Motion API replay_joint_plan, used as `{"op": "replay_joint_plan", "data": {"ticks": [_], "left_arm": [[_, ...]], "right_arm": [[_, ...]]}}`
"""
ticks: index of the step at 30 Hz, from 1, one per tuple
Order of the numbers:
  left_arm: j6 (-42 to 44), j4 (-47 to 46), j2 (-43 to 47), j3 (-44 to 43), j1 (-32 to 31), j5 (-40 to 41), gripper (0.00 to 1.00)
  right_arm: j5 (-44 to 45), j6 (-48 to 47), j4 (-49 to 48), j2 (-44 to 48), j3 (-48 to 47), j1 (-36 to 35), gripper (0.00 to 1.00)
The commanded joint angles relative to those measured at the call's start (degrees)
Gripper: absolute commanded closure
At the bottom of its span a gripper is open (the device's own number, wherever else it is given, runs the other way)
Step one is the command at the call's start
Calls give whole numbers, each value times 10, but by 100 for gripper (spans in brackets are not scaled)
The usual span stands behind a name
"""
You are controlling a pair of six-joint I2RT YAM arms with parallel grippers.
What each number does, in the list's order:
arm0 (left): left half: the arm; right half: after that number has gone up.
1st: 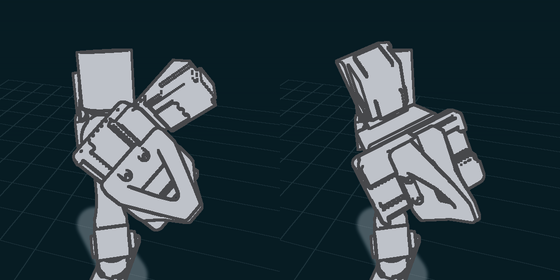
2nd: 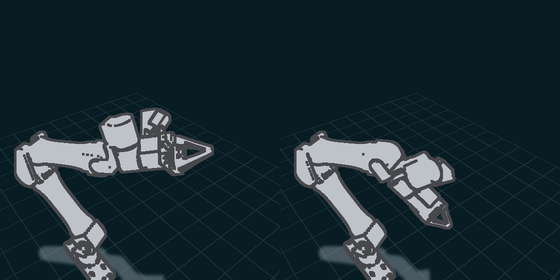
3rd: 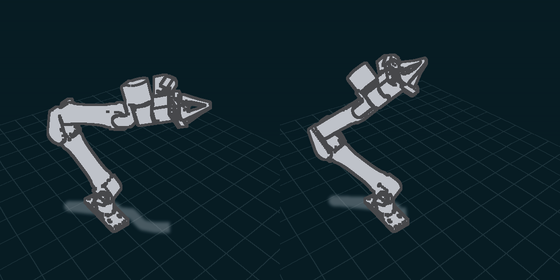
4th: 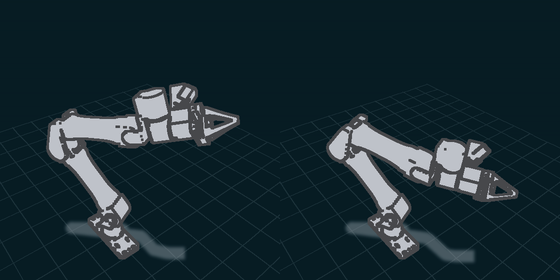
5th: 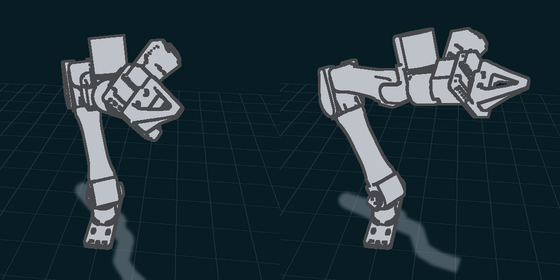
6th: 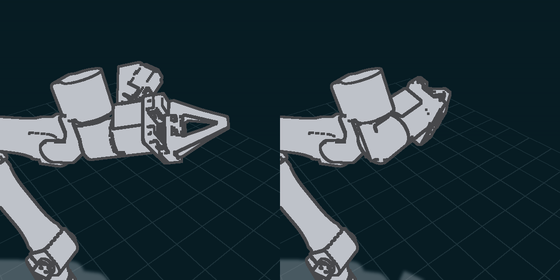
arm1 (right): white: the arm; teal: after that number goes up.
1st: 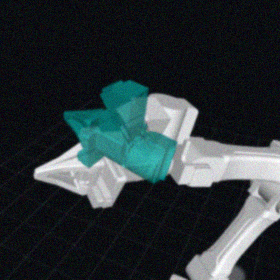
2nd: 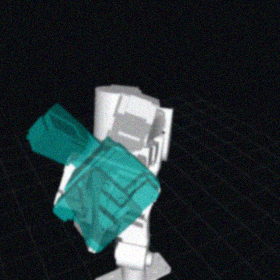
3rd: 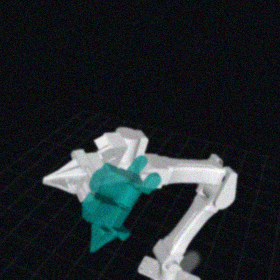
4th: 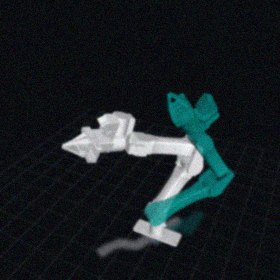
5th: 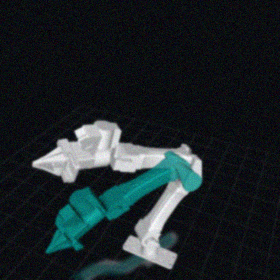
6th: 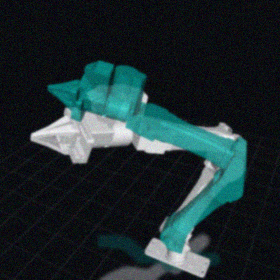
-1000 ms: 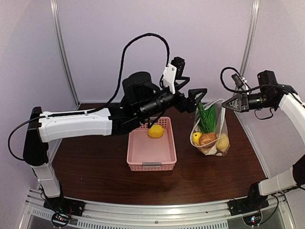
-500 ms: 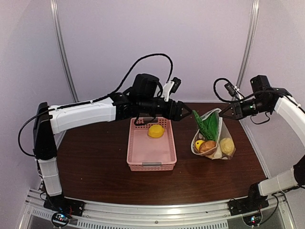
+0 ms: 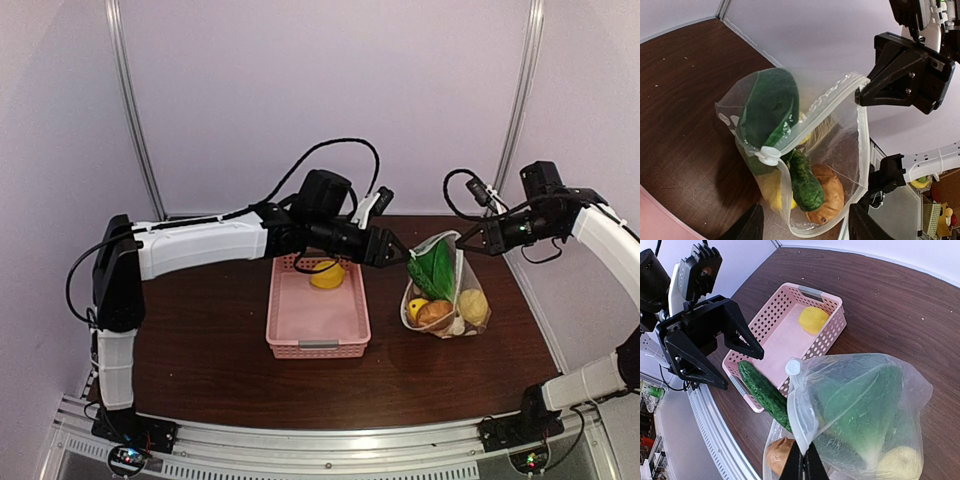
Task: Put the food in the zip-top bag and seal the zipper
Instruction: Adjust the fake vegetable in the zipper food storage bag.
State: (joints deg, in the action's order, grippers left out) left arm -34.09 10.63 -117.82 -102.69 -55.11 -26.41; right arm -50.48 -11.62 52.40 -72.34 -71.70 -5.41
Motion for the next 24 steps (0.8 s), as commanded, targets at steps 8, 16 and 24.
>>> {"op": "replay_joint_plan", "data": {"ticks": [8,16,24], "left_arm": [[13,44,2,-37,0,15,48],[12,77,-47,-78,-1,-26,56],[14,84,-65,-88,-2,-26,65]], "right_arm": [[23,-2,-13,9,13,-8,100],[28,-1,-14,13,17,-10,100],[27,1,-16,14,18,-11,100]]}}
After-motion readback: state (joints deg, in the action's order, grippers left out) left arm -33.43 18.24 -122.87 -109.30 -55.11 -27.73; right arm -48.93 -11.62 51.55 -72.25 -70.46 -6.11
